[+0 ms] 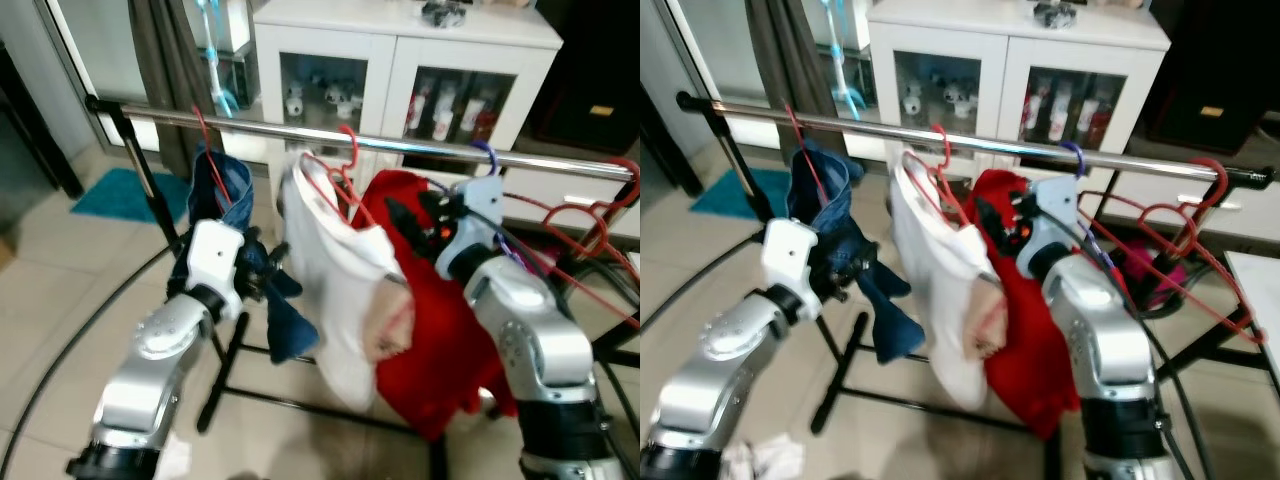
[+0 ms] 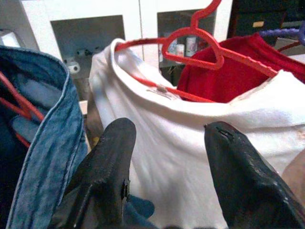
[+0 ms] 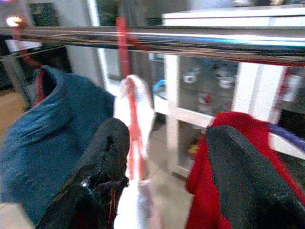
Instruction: Hang hanger
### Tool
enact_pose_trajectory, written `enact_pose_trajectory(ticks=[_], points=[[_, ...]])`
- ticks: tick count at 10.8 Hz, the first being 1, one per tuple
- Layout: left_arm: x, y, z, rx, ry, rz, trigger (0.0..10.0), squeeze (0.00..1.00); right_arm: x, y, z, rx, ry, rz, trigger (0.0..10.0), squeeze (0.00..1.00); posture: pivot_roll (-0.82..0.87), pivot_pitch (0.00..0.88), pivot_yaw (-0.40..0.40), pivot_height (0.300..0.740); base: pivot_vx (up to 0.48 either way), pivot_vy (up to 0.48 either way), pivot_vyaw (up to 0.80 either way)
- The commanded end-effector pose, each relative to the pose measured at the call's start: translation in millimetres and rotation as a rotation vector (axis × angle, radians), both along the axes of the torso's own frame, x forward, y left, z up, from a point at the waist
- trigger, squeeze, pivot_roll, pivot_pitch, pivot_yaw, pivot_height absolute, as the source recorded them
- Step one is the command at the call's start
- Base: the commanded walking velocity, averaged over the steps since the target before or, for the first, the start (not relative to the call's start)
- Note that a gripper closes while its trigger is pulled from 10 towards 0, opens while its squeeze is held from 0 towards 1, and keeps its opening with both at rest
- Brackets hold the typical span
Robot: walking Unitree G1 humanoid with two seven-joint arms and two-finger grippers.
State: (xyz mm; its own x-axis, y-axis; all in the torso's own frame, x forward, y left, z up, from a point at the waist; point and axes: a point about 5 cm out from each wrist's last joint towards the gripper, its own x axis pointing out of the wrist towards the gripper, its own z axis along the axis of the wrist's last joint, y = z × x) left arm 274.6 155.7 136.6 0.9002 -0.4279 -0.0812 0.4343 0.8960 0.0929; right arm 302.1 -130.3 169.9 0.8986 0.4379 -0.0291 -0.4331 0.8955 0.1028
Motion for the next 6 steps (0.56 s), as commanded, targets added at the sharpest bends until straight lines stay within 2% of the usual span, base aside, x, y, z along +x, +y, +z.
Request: enact_pose_trajectory(ticks=[1, 2, 4, 5, 6], points=[[-0.2, -2.6, 0, 0.002, -0.005, -0.002, 10.0, 0.00, -0.1, -4.4, 4, -0.006, -0.010, 0.000, 10.0, 0.00, 0.00, 0.000, 0.006, 0.740, 0.000, -0.334, 0.00], [-0.5, -2.6, 0, 0.004, -0.005, -0.002, 10.0, 0.00, 2.7, -8.0, 5, -0.029, -0.003, -0.016, 10.0, 0.00, -0.01, 0.000, 0.005, 0.740, 0.000, -0.334, 0.00], [-0.1, -2.6, 0, -0.014, -0.006, -0.028, 10.0, 0.00, 9.9, -10.8, 9, -0.051, 0.013, -0.048, 10.0, 0.00, -0.01, 0.000, 0.005, 0.740, 0.000, 0.000, 0.00], [-6.9, -7.9, 1, 0.029, 0.003, -0.145, 10.0, 0.00, 17.4, -13.5, 12, -0.086, 0.008, -0.073, 10.0, 0.00, 0.00, 0.000, 0.001, 0.740, 0.000, 0.000, 0.00], [-12.3, -11.4, 2, 0.055, 0.010, -0.217, 10.0, 0.00, 23.1, -16.7, 13, -0.095, 0.017, -0.100, 10.0, 0.00, 0.00, 0.000, 0.001, 0.740, 0.000, 0.000, 0.00]])
